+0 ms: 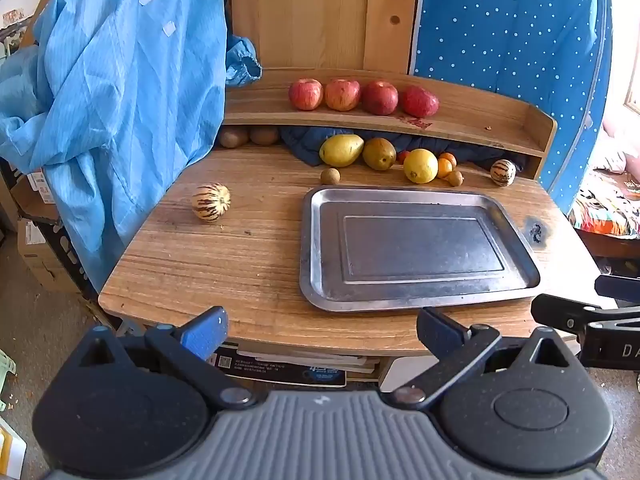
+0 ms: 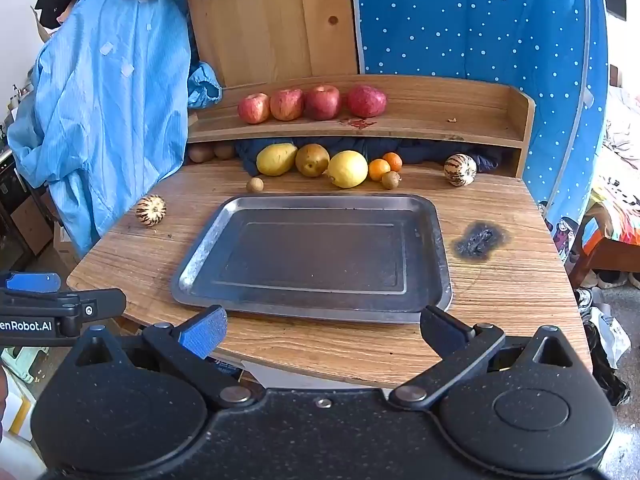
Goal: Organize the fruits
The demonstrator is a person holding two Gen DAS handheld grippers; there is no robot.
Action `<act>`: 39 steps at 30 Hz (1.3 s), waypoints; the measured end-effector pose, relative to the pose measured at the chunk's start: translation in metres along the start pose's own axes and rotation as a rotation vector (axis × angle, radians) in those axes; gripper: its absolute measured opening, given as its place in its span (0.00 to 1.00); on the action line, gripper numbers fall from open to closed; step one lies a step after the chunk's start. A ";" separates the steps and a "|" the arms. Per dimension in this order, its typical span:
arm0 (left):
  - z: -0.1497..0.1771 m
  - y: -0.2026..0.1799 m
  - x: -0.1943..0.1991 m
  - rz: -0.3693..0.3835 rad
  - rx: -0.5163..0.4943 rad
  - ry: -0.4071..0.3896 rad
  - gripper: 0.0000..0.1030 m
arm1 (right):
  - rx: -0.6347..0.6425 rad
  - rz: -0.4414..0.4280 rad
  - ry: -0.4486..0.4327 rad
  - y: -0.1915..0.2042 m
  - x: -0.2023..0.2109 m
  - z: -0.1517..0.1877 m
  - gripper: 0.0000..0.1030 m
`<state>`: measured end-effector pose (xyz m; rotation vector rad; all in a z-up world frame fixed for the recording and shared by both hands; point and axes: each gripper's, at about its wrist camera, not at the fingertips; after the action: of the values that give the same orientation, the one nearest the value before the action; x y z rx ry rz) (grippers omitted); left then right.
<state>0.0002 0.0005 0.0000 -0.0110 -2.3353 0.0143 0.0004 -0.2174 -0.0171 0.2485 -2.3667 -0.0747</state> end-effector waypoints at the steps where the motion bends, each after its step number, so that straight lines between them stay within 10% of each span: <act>1: 0.001 0.006 -0.005 -0.001 0.001 0.001 0.99 | 0.000 0.001 0.000 0.000 0.000 0.000 0.99; 39: 0.007 0.005 -0.010 -0.006 0.020 0.014 0.99 | -0.005 -0.007 0.007 -0.005 -0.007 -0.004 0.99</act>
<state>0.0017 0.0051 -0.0119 0.0063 -2.3205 0.0345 0.0086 -0.2213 -0.0195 0.2539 -2.3584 -0.0829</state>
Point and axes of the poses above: each gripper's, at about its wrist camera, not at the fingertips, and x roughly against the way its jaws point, y to its left, z to its underside
